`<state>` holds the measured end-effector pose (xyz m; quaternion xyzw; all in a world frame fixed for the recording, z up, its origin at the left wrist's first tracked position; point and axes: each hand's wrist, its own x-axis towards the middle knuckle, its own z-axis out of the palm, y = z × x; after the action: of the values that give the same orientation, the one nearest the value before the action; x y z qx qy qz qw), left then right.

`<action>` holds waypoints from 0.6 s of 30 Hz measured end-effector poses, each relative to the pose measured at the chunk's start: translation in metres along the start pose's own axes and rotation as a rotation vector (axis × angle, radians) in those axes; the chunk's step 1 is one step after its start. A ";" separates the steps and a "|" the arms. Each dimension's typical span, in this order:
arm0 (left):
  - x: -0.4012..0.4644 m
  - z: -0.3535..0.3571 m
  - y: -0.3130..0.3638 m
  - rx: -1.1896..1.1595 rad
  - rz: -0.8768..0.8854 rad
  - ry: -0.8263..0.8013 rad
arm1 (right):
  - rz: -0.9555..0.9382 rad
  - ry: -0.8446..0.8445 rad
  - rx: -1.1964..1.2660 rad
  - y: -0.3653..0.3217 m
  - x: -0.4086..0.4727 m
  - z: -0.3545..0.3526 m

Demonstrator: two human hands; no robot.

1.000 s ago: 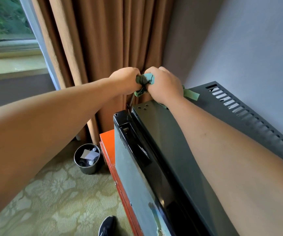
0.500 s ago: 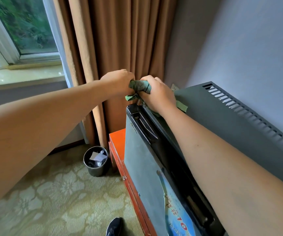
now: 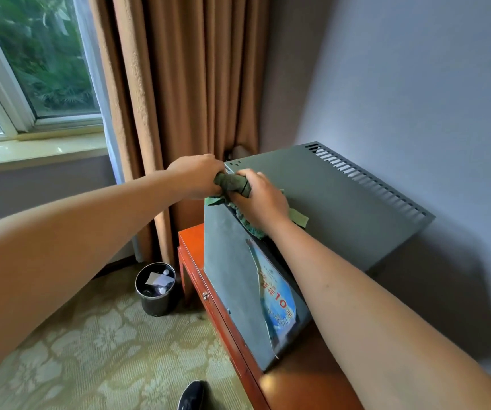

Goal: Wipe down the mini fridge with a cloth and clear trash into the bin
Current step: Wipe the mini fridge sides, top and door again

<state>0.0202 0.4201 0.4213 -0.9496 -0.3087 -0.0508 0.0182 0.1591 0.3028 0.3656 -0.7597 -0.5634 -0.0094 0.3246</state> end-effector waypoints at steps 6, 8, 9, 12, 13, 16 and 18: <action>-0.054 -0.006 0.024 -0.026 0.023 0.009 | 0.017 -0.090 0.045 -0.012 -0.047 -0.021; -0.070 -0.007 0.027 -0.064 0.030 -0.007 | 0.010 -0.141 0.054 -0.018 -0.057 -0.026; -0.078 -0.008 0.027 -0.092 0.030 -0.010 | 0.005 -0.163 0.070 -0.021 -0.060 -0.029; -0.097 -0.015 0.028 -0.169 0.016 0.013 | -0.029 -0.198 0.126 -0.030 -0.068 -0.037; -0.103 -0.016 0.028 -0.185 0.014 0.025 | -0.048 -0.205 0.131 -0.033 -0.070 -0.039; -0.117 -0.009 0.026 -0.236 0.004 0.044 | -0.111 -0.228 0.084 -0.037 -0.075 -0.039; -0.123 0.003 0.024 -0.264 -0.006 0.038 | -0.148 -0.243 -0.002 -0.033 -0.079 -0.034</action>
<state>-0.0645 0.3289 0.4047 -0.9416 -0.3019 -0.1092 -0.1013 0.1133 0.2235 0.3783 -0.7120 -0.6530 0.0583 0.2514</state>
